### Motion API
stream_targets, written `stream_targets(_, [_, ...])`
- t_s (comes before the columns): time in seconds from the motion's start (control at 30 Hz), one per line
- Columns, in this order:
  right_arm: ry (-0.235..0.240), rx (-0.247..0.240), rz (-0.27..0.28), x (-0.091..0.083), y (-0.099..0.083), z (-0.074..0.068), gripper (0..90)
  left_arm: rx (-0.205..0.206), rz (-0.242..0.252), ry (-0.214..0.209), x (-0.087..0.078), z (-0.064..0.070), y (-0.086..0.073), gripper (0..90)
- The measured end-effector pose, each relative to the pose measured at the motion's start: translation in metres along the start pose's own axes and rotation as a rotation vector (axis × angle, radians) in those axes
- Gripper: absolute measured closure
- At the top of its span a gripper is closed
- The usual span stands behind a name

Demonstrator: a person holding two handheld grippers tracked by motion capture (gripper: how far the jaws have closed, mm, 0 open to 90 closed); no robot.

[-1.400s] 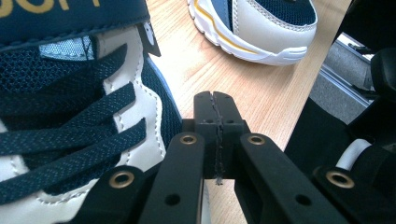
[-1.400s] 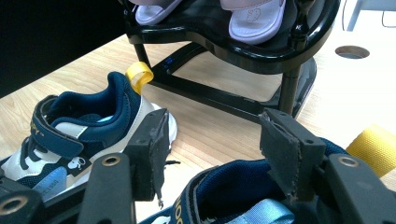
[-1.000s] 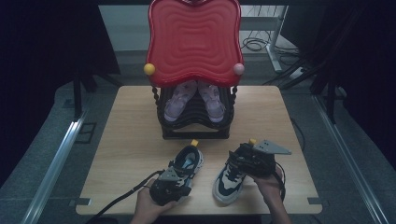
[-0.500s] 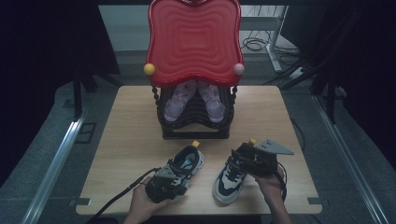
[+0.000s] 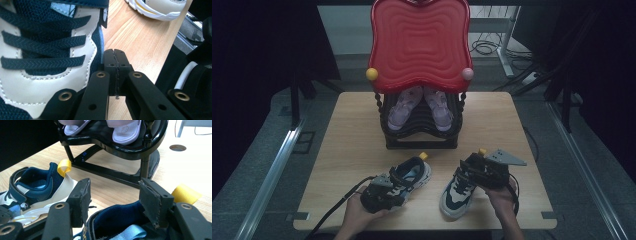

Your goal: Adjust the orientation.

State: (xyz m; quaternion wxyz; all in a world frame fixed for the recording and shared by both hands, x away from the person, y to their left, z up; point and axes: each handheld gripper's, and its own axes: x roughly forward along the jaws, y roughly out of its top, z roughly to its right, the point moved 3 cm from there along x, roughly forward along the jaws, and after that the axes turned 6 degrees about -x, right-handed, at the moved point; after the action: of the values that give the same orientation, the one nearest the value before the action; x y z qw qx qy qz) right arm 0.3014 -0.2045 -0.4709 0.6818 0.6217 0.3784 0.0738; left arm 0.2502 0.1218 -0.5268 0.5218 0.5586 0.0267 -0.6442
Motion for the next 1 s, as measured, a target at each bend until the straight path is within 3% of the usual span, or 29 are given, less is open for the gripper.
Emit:
stream_targets(0.2, [-0.002,-0.003,-0.001,0.000,0.000,0.001,43.1,-0.009,0.003,0.011,-0.005,-0.008,-0.001,90.0])
stream_targets(0.47, [0.001,-0.002,0.003,-0.001,0.000,0.001,43.1,-0.025,0.017,0.061,-0.014,-0.021,-0.003,90.0])
stream_targets(1.0, [-0.003,-0.001,0.001,0.000,0.000,0.002,43.1,-0.088,0.060,0.101,-0.023,-0.041,-0.003,90.0])
